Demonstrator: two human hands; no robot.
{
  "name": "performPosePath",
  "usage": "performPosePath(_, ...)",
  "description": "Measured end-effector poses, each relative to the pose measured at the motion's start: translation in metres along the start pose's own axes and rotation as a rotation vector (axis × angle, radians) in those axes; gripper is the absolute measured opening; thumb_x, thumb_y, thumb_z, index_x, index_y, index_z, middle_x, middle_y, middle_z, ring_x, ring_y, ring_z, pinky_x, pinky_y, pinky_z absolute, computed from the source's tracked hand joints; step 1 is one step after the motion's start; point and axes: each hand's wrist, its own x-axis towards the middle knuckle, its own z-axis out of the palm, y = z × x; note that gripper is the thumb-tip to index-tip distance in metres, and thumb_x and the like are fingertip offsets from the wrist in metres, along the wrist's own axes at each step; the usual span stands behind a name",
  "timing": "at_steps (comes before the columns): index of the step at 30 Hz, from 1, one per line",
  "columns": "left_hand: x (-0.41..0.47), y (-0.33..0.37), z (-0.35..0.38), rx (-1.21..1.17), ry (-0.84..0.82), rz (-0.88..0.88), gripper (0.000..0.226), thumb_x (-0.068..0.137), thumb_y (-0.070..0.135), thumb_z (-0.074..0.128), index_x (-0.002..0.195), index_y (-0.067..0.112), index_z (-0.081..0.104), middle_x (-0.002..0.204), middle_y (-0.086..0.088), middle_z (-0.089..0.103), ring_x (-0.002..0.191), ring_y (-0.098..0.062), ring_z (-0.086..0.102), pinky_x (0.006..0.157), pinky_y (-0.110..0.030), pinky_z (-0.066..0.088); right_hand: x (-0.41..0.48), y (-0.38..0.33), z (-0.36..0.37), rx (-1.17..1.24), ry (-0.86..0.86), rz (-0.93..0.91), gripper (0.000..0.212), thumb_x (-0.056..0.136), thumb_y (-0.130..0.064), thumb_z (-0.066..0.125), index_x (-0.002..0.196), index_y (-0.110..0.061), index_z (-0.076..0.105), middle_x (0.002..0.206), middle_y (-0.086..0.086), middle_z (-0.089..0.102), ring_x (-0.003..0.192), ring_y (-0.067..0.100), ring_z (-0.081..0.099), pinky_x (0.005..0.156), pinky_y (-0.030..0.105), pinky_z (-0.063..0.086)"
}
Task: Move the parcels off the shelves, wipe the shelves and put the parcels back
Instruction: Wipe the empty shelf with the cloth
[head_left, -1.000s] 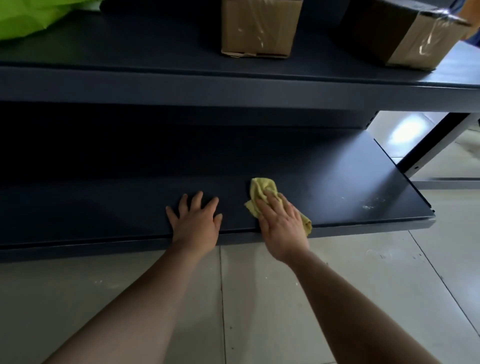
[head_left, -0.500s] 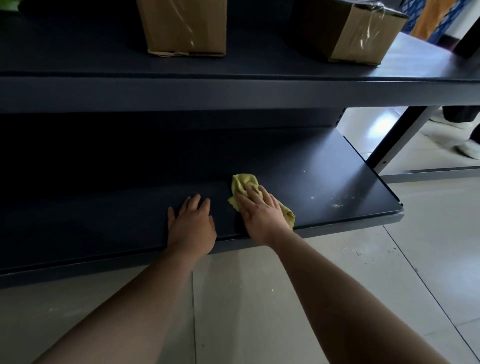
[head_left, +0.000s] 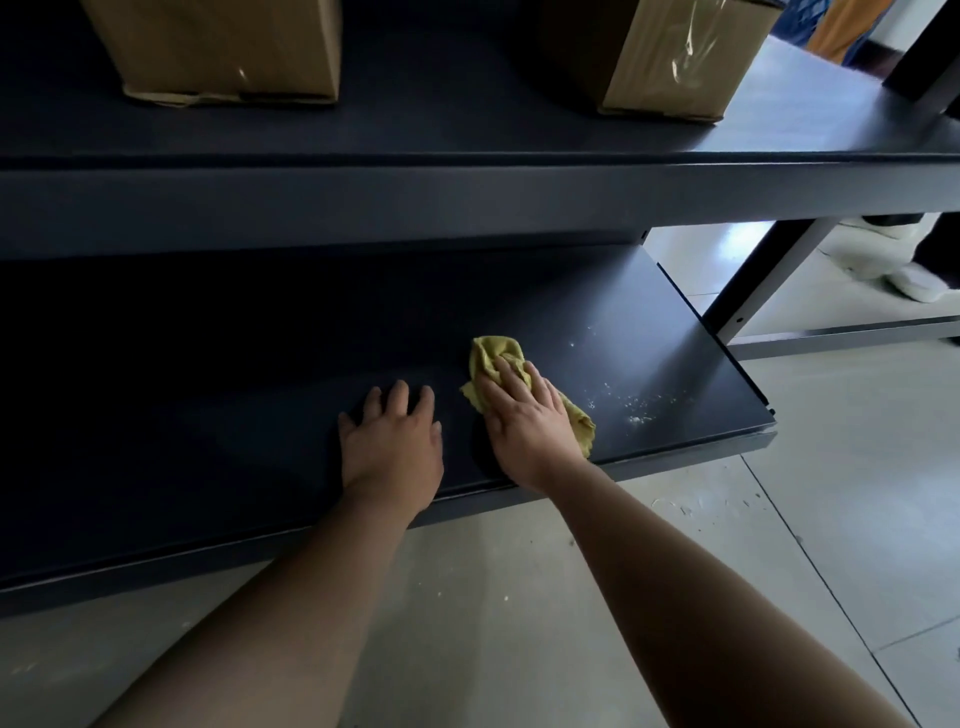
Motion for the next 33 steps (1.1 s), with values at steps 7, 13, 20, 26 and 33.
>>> performPosePath(7,0.023,0.032,-0.001,0.022,-0.092,0.03,0.05,0.101,0.043,0.019,0.149,0.034,0.01,0.158,-0.006,0.008,0.142,-0.044,0.008,0.109,-0.065,0.018,0.006,0.048,-0.013,0.016,0.033,0.205,0.054,0.101,-0.035,0.026,0.153,-0.029,0.014,0.162,-0.005,-0.004,0.148,0.022,-0.011,0.119,0.038,-0.006)
performPosePath(13,0.041,0.057,0.003,0.147,-0.063,0.094,0.051,0.101,0.043,0.017,0.15,0.031,0.007,0.158,-0.01,0.011,0.139,-0.048,0.018,0.106,-0.056,0.031,-0.009,0.079,-0.018,0.073,0.122,0.36,0.053,0.097,-0.033,0.032,0.15,-0.033,0.024,0.162,-0.006,0.004,0.148,0.02,-0.007,0.119,0.038,-0.005)
performPosePath(20,0.045,0.066,0.004,0.2,-0.038,0.109,0.053,0.1,0.043,0.018,0.151,0.031,0.007,0.157,-0.011,0.013,0.137,-0.048,0.023,0.098,-0.051,0.041,0.037,0.075,-0.022,0.004,-0.01,0.023,0.052,0.099,-0.027,0.034,0.151,-0.033,0.024,0.162,-0.006,0.005,0.148,0.026,-0.005,0.12,0.04,-0.002)
performPosePath(26,0.056,0.074,-0.003,0.2,-0.096,0.087,0.053,0.101,0.047,0.016,0.15,0.032,0.006,0.157,-0.013,0.013,0.135,-0.05,0.024,0.095,-0.054,0.044,0.052,0.11,-0.033,0.049,0.035,0.269,0.056,0.096,-0.026,0.035,0.151,-0.026,0.025,0.162,-0.001,0.002,0.148,0.027,-0.005,0.119,0.039,-0.001)
performPosePath(33,0.062,0.079,-0.005,0.171,-0.17,0.03,0.052,0.101,0.047,0.015,0.15,0.033,0.004,0.158,-0.014,0.007,0.137,-0.051,0.018,0.099,-0.058,0.039,0.006,0.093,-0.021,0.139,0.205,0.334,0.058,0.093,-0.031,0.039,0.148,-0.02,0.026,0.162,0.005,0.002,0.147,0.025,-0.014,0.115,0.036,-0.02)
